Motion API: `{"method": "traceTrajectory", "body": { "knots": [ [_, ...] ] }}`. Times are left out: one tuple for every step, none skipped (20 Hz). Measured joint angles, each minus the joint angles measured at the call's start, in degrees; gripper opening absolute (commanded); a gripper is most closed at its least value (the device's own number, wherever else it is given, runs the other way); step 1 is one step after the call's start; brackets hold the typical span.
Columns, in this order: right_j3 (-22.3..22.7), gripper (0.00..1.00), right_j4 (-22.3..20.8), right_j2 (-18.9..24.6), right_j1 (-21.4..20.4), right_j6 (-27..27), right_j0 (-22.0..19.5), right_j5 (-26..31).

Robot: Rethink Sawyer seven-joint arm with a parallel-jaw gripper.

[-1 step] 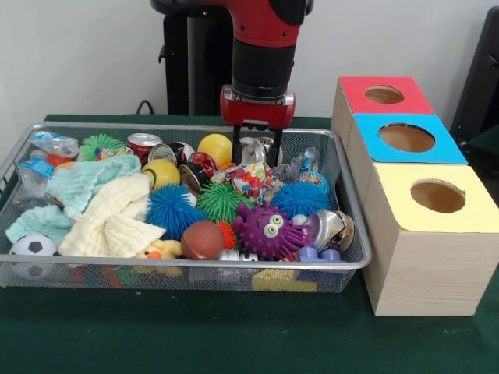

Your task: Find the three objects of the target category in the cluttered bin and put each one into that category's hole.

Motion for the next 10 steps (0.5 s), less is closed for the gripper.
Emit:
{"method": "traceTrajectory", "body": {
  "knots": [
    [0.0, 1.00, 0.0, 0.0, 0.0, 0.0, 0.0, 0.0],
    [0.0, 1.00, 0.0, 0.0, 0.0, 0.0, 0.0, -0.1],
    [0.0, 1.00, 0.0, 0.0, 0.1, 0.0, 0.0, -0.1],
    [0.0, 1.00, 0.0, 0.0, 0.1, 0.0, 0.0, -0.1],
    [0.0, 1.00, 0.0, 0.0, 0.1, 0.0, 0.0, -0.1],
    [0.0, 1.00, 0.1, 0.0, 0.2, 0.0, 0.0, -0.1],
    [0.0, 1.00, 0.1, 0.0, 0.2, 0.0, 0.0, -0.1],
    [0.0, 1.00, 0.2, 0.0, 0.2, 0.0, 0.0, -0.1],
    [0.0, 1.00, 0.3, 0.0, 0.2, 0.0, 0.0, -0.1],
    [-0.1, 1.00, 0.5, 0.0, 0.2, 0.0, 0.0, -0.1]
  ]
}}
